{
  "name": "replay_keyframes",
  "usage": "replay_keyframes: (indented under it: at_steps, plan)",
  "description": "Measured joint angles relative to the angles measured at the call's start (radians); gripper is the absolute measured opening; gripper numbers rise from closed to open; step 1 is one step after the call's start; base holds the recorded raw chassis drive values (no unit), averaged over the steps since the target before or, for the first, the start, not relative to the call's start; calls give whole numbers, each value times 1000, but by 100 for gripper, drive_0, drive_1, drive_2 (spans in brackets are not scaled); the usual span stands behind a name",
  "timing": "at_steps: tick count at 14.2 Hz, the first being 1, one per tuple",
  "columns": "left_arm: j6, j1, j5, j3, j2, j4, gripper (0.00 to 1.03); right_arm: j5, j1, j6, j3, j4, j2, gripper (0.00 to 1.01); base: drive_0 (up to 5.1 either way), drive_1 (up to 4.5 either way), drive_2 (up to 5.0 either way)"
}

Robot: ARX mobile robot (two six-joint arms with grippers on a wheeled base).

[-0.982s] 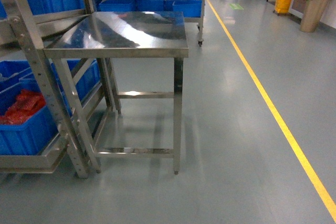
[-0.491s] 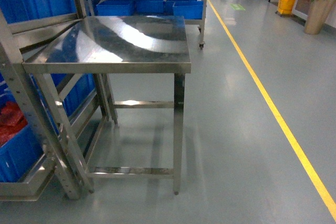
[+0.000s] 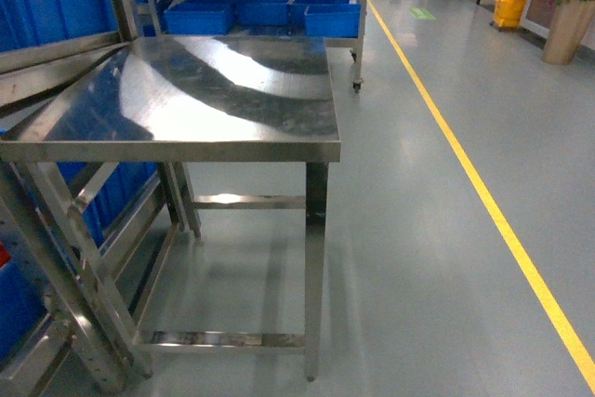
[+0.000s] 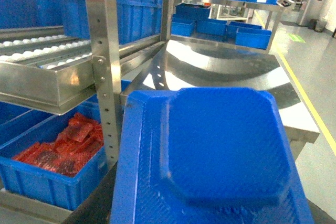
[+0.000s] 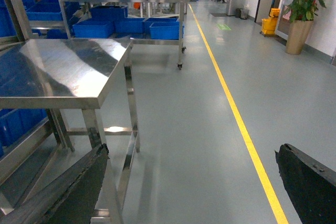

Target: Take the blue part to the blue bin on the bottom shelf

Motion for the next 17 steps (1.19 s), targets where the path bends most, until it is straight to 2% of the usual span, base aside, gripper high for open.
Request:
replay_keyframes:
  at_steps: [2, 6, 17]
  plan:
    - [0, 0, 0, 0, 0, 0, 43, 0, 0, 0, 0, -1, 0, 98, -6, 398, -411]
    - [0, 0, 0, -1, 0, 3, 43, 0, 0, 0, 0, -4, 0, 98, 0, 0, 0]
    - [0, 1, 0, -1, 0, 0, 43, 0, 0, 0, 0, -2, 0, 98, -497, 246, 246]
